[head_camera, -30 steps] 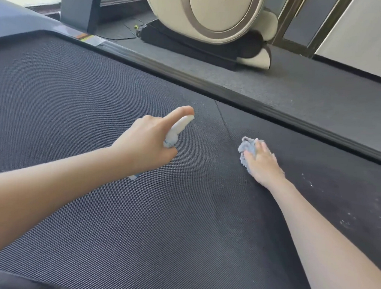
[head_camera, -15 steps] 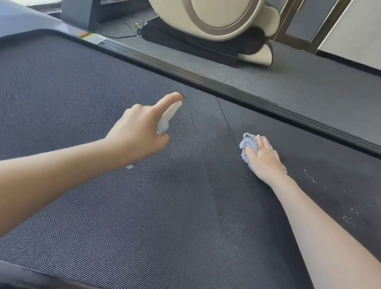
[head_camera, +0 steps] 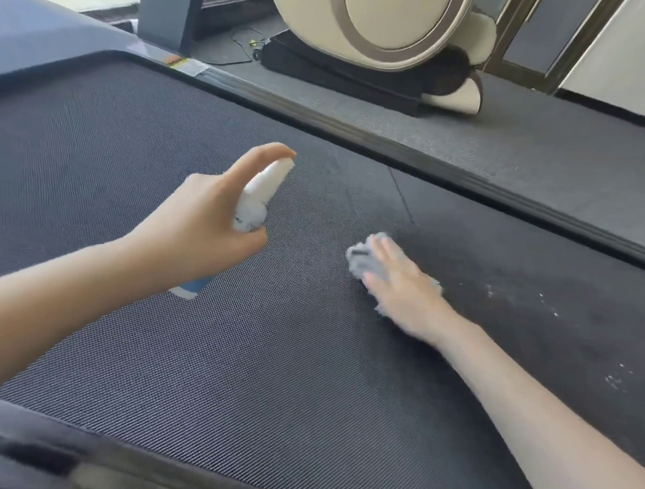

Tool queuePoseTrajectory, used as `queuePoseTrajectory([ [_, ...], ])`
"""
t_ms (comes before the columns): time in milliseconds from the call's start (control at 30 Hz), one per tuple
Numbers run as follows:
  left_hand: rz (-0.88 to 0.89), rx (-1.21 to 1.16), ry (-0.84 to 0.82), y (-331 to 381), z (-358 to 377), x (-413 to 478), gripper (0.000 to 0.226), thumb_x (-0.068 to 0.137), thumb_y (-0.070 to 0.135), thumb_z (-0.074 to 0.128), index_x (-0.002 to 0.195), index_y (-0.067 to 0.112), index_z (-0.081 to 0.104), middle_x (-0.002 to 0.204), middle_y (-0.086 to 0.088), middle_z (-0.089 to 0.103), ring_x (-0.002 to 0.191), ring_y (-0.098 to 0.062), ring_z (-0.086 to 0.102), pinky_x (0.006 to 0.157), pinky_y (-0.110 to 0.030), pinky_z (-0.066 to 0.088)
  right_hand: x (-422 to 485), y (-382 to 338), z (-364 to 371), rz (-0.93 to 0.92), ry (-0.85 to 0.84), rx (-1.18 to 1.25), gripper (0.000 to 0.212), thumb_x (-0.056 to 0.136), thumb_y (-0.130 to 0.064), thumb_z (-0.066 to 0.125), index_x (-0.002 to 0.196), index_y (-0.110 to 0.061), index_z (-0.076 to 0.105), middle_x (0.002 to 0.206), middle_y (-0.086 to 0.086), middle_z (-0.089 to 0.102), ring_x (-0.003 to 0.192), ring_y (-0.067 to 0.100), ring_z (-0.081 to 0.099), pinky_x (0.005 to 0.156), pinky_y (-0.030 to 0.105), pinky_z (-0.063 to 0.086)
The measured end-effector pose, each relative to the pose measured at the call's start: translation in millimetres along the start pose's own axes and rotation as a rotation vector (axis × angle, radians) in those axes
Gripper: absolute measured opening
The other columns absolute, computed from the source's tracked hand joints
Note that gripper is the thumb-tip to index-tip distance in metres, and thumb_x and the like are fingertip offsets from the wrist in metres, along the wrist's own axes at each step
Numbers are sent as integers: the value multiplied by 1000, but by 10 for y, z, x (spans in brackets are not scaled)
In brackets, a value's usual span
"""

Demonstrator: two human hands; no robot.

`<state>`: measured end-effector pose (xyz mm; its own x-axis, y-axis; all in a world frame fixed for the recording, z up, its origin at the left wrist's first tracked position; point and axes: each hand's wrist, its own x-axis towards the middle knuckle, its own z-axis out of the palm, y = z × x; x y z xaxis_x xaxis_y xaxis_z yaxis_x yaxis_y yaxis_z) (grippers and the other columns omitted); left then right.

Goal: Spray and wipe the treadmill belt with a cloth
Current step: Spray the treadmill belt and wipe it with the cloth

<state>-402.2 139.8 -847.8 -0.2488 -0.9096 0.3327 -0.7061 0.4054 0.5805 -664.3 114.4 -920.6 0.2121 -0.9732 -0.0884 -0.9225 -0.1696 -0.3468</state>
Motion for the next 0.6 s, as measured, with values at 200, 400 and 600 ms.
queuePoseTrajectory([
  [200, -62, -6, 48, -120, -126, -94, 73, 76, 7, 65, 134, 41, 37, 63, -7, 64, 50, -20, 61, 60, -42, 55, -630, -689, 321, -531, -215, 21, 54, 100, -35, 32, 150, -28, 15, 157, -17, -1, 139, -9, -16, 116, 22, -11],
  [400, -94, -8, 57, -198, -179, -164, 73, 75, 8, 66, 131, 46, 37, 65, -5, 64, 46, -14, 59, 60, -43, 56, -77, -229, 193, -134, 51, -88, 51, 102, -32, 27, 151, -23, 15, 159, -7, 8, 145, 5, -3, 120, 38, 1],
  [600, -69, -7, 66, -170, -238, -179, 73, 76, 6, 66, 134, 39, 39, 65, 0, 64, 51, -14, 60, 65, -39, 55, 555, 583, -104, 308, 96, -78, 61, 96, -43, 22, 149, -14, 21, 155, 9, 18, 142, 28, 21, 117, 43, 14],
])
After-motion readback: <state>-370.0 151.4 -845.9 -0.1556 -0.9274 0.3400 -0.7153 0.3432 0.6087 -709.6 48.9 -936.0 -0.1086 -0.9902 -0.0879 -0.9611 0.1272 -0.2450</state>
